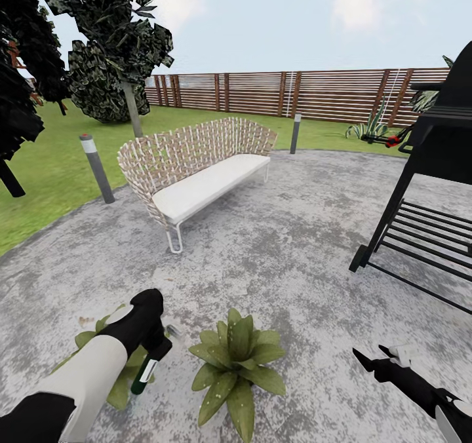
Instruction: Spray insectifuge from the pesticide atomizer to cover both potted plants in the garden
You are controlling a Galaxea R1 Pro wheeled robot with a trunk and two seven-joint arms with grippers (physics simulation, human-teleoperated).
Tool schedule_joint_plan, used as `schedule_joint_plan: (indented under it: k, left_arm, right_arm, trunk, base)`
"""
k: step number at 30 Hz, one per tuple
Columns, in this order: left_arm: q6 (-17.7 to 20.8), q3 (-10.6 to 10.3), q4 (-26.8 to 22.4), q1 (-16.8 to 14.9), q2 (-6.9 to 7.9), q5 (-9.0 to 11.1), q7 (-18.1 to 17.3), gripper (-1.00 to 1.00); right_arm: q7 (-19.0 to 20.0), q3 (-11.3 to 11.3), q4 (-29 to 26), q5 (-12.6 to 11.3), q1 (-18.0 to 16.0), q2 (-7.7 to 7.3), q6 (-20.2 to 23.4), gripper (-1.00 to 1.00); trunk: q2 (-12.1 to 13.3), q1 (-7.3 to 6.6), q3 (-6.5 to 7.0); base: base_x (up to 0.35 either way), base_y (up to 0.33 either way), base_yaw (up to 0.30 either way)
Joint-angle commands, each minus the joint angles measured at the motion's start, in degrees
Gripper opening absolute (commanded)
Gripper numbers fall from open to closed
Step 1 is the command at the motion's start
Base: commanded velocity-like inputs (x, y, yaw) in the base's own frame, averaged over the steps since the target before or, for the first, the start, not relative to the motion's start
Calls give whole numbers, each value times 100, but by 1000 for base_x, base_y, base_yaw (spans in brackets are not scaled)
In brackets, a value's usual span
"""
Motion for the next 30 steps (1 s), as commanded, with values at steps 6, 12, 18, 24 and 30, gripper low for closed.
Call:
schedule_joint_plan:
  k: [6,12,18,24,30]
  left_arm:
    - [50,-44,6,-210,-32,-31,-95,-100]
    - [44,-140,362,-303,-364,-46,-125,-100]
    - [50,-292,611,-659,-477,-431,-128,-100]
    - [48,-308,646,-999,-484,-756,-128,-100]
    - [42,-304,643,-999,-536,-1173,-128,-100]
  right_arm:
    - [41,-13,12,-36,-5,0,4,100]
    - [41,-13,12,-36,-5,0,4,100]
    - [41,-13,12,-36,-5,0,4,100]
    - [41,-13,12,-36,-5,0,4,100]
    - [41,-13,20,-36,-5,0,4,100]
  trunk:
    - [-2,-1,-5]
    - [-2,-1,-5]
    - [-2,-1,-5]
    - [-2,-1,-5]
    - [-2,-1,-5]
  base:
    - [0,0,0]
    - [0,0,0]
    - [0,0,0]
    - [0,0,0]
    - [0,0,0]
